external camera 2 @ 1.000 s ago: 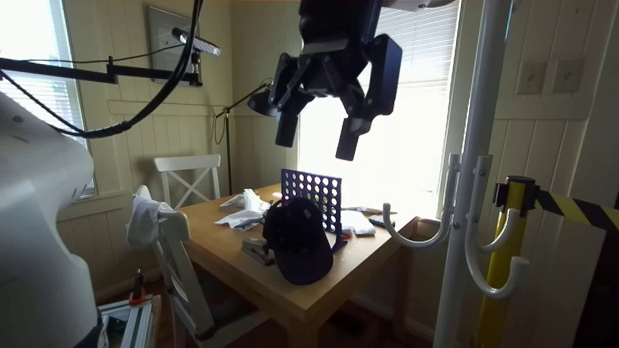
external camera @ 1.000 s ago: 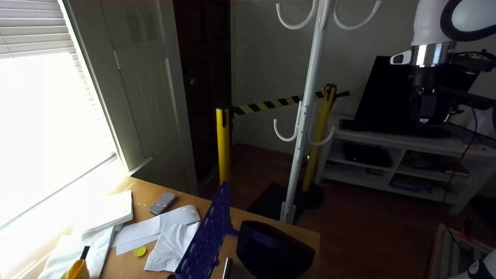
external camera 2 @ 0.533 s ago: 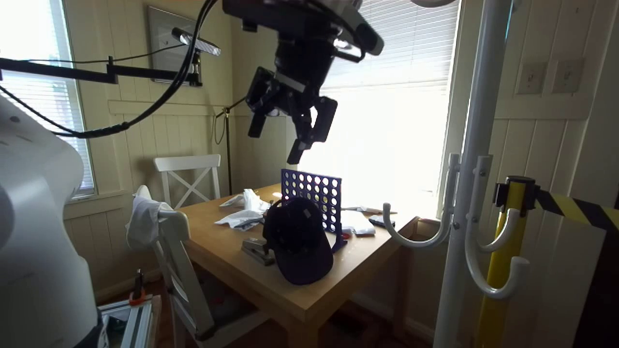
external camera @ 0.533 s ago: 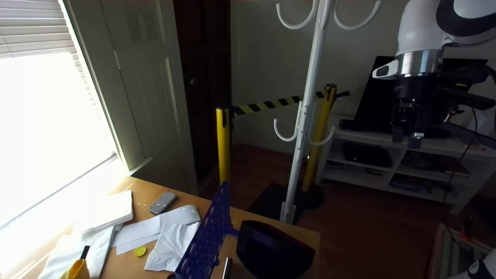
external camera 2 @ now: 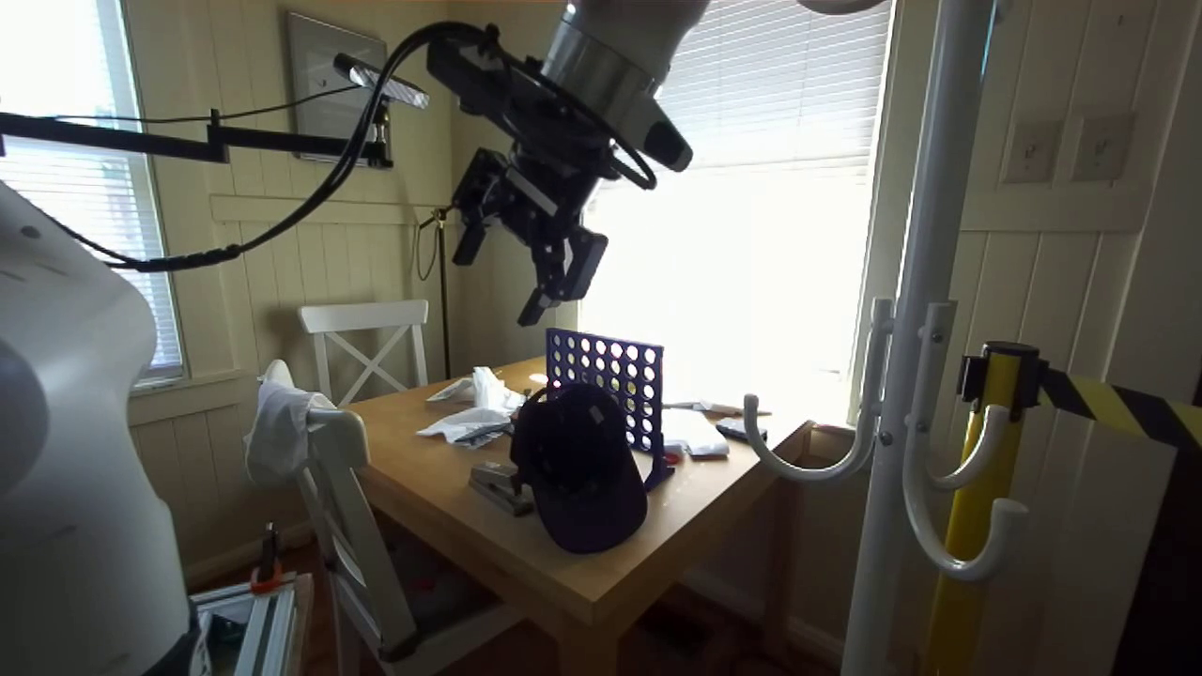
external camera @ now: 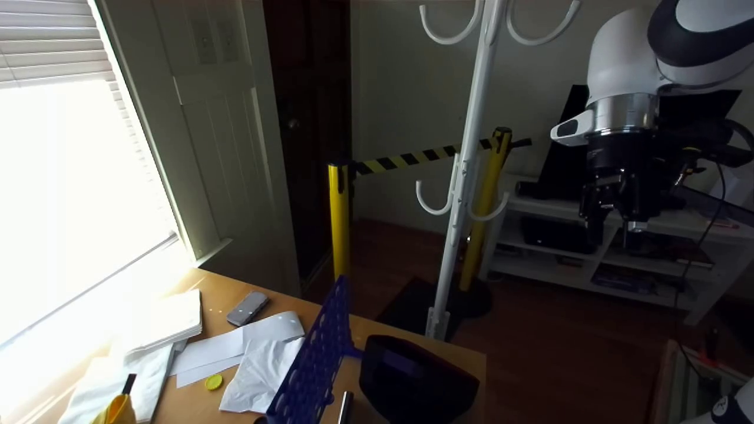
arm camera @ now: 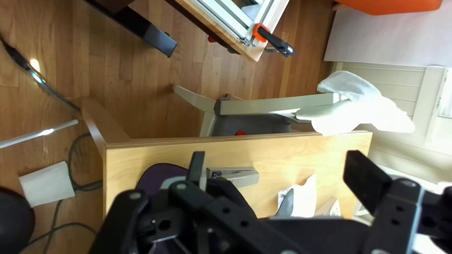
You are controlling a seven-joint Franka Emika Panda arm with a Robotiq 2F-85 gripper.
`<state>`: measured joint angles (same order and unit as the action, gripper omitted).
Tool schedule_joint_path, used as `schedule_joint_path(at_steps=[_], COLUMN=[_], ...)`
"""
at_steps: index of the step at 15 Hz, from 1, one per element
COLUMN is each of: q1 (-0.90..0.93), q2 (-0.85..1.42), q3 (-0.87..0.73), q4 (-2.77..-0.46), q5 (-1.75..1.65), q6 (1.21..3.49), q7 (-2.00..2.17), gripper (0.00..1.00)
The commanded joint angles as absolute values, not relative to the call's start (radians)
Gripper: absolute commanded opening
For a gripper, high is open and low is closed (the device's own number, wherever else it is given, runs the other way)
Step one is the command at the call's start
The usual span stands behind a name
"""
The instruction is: Put the black cap on the white stand.
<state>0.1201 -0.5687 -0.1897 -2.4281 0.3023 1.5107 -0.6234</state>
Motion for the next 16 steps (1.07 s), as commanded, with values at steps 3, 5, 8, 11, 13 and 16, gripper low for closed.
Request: schedule_joint_path(at_steps=[3,5,8,11,13,16], q1=[0.105,0.123,0.149,0.165,0.169,0.165], q2=[-0.577,-0.541,-0.483,-0.401,-0.340,-0.242], q3=[-0.214,-0.203,-0.168,-0.097,-0.032,0.058], q4=[-2.439,-2.458,-2.492,-2.513,-2.510,-2.482], q5=[0.392,0.507,0.689,0.855,0.919,0.974], q6=[1.447,1.474,1.515,1.588,1.678,1.847], q7=[-0.688,-0.713,-0.771,-0.861,-0.913,-0.887], gripper=[1.00,1.00,1.00,1.00,1.00,1.00])
